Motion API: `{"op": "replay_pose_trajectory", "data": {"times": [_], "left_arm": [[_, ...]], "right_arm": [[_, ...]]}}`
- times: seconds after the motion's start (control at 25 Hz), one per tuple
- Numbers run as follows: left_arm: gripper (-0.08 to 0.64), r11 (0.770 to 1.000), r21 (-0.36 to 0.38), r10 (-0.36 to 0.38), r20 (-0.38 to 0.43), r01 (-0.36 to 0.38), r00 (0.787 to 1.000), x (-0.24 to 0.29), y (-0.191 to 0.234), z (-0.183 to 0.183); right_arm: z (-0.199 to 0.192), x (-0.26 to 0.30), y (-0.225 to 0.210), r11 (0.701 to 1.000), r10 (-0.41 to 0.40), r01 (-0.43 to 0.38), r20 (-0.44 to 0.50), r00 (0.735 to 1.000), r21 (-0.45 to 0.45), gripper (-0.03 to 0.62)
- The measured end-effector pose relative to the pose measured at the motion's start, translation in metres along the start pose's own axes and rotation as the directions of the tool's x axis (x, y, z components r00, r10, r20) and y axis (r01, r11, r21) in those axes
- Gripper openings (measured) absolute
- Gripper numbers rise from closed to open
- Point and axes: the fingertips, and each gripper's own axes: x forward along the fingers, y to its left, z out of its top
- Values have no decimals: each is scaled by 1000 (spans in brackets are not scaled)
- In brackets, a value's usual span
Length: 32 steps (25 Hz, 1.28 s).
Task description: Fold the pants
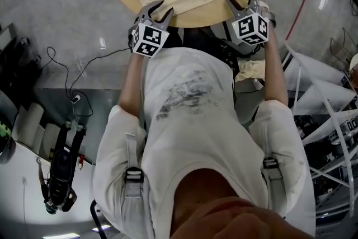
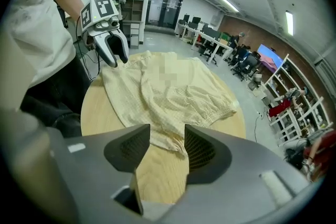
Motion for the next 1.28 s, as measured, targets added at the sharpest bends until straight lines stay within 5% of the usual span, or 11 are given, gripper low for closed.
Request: {"op": "replay_pose_trajectory", "data": {"times": [0.72, 1.16, 1.28], "left_arm": [[310, 998, 26, -54, -152, 59, 987, 9, -5, -55], [238, 1000, 10, 16, -138, -15, 990, 10, 6, -59], [199, 999, -1, 39, -133, -39, 990, 9, 12, -59]], "right_arm": [[-18, 41, 10, 990, 62, -69, -62, 996, -120, 268], [-20, 56, 8, 988, 72, -79, -60, 996, -134, 230], [-18, 60, 8, 987, 74, -81, -52, 996, -137, 148]]}}
